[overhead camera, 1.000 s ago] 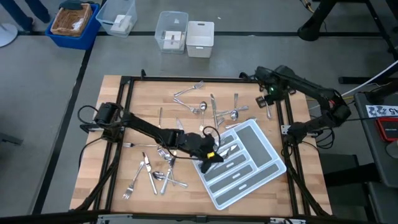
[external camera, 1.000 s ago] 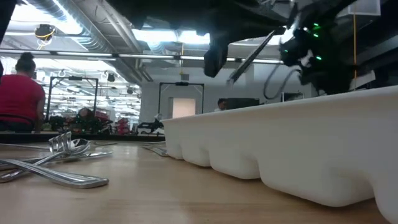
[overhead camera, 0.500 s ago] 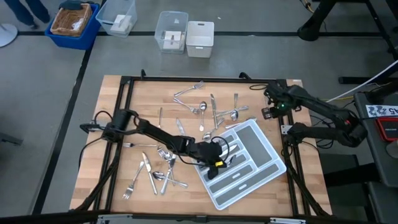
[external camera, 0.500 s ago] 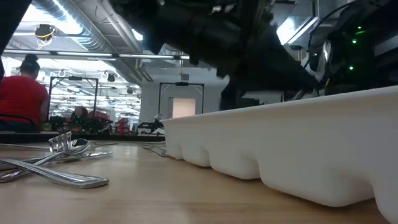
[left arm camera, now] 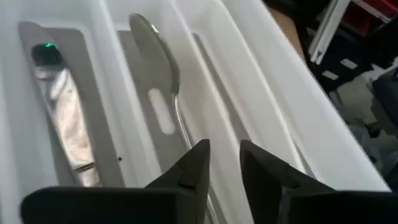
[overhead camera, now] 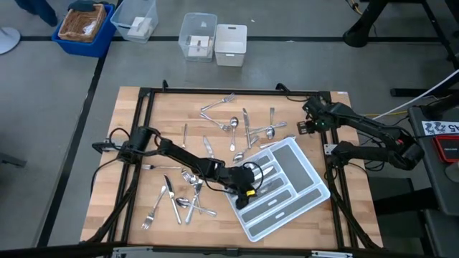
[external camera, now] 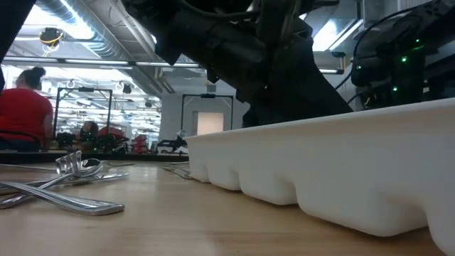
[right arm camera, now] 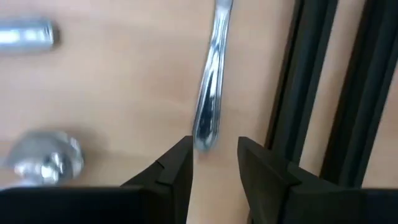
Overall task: Sort silverware
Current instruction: Put the silver table knife into the silverware tray
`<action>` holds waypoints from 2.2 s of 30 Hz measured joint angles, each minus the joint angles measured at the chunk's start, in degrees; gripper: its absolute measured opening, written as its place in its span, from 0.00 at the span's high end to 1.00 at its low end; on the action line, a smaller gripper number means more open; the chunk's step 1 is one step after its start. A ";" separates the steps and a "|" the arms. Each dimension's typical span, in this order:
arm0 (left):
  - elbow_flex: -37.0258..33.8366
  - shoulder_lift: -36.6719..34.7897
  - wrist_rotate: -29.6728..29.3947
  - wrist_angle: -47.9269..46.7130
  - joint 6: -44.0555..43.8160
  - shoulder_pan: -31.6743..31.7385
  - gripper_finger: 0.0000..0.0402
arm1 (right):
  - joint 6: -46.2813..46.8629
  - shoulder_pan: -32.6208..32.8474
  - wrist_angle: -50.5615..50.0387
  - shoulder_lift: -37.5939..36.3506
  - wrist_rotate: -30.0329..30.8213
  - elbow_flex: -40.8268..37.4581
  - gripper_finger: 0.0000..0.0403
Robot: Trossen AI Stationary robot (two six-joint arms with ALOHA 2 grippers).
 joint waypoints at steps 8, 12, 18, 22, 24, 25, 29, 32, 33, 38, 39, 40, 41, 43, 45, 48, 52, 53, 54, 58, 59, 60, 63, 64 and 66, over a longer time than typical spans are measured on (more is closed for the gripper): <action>0.00 -0.72 0.34 0.08 -3.50 -0.24 0.74 | -0.04 0.00 12.06 1.68 2.72 0.00 0.68; 0.04 -1.45 1.96 0.31 -4.60 -0.18 0.75 | -0.07 0.00 13.82 5.12 4.04 0.00 0.68; 0.02 -2.88 3.07 0.21 -6.38 -0.13 0.78 | -0.31 -0.22 13.91 11.37 7.94 -0.02 0.68; 0.02 -3.56 3.08 0.16 -6.33 -0.13 0.78 | -0.46 -3.04 15.17 14.61 7.21 -0.02 0.68; 0.02 -3.65 3.11 0.31 -6.24 -0.11 0.78 | -0.52 -5.02 16.55 15.66 5.41 -0.02 0.68; 0.02 -3.67 3.11 0.38 -6.24 -0.11 0.78 | -0.56 -6.15 17.39 16.11 4.17 -0.02 0.68; 0.02 -3.67 3.08 0.21 -6.24 -0.09 0.78 | -1.74 -9.88 20.45 17.44 -0.56 -0.02 0.68; 0.02 -3.72 3.08 0.29 -6.02 -0.06 0.78 | -2.16 -11.40 20.66 17.94 -1.17 -0.02 0.68; 0.02 -3.72 3.08 0.27 -6.02 -0.02 0.78 | -2.18 -11.36 20.66 18.08 -1.15 -0.02 0.68; 0.02 -3.72 3.08 0.31 -6.02 -0.02 0.78 | -2.19 -11.28 20.66 18.47 -0.87 -0.02 0.68; 0.02 -3.72 3.08 0.29 -6.00 -0.02 0.78 | -2.19 -11.26 20.64 18.47 -0.87 -0.02 0.68; 0.02 -3.72 3.08 0.29 -6.02 -0.02 0.78 | -2.19 -11.26 20.64 18.47 -0.89 -0.02 0.68; 0.02 -3.72 3.08 0.29 -6.02 -0.02 0.78 | -2.19 -11.26 20.64 18.48 -0.97 -0.02 0.68; 0.02 -3.72 3.08 0.30 -6.02 -0.02 0.78 | -2.16 -11.26 20.76 19.09 -1.04 0.03 0.70; 0.02 -3.72 3.08 0.29 -6.02 -0.02 0.78 | -2.18 -11.23 20.89 20.63 -1.90 0.28 0.74; 0.02 -3.72 3.08 0.29 -6.02 -0.02 0.78 | -2.22 -11.24 20.86 23.52 -3.50 0.60 0.82; 0.02 -3.72 3.08 0.29 -6.46 -0.02 0.78 | -2.22 -11.19 20.54 24.87 -3.54 0.87 0.91; 0.02 -3.72 3.08 0.30 -6.46 -0.02 0.78 | -2.23 -11.19 20.41 24.87 -3.52 0.87 0.92; 0.02 -3.72 3.08 0.30 -6.44 -0.02 0.78 | -2.25 -11.19 20.23 24.72 -3.52 0.85 0.93; 0.02 -3.72 3.63 0.31 -6.52 -0.02 0.78 | -2.24 -11.21 19.84 23.45 -4.62 0.49 0.91; 0.02 -3.72 4.34 0.33 -6.50 -0.02 0.78 | -2.19 -11.28 19.81 23.14 -5.22 0.42 0.90; 0.02 -3.76 5.18 0.31 -6.46 0.15 0.78 | -2.22 -11.30 19.80 22.92 -5.71 0.35 0.89; 0.00 -4.38 7.49 0.33 -6.60 0.54 0.78 | -2.21 -11.34 19.56 22.47 -6.99 0.30 0.89; -0.01 -4.92 8.03 -0.13 -6.59 0.74 0.78 | -2.21 -11.34 19.50 22.43 -7.29 0.28 0.90; 0.00 -5.58 8.59 0.14 -6.46 1.04 0.78 | -2.21 -11.34 19.32 22.41 -8.02 0.28 0.90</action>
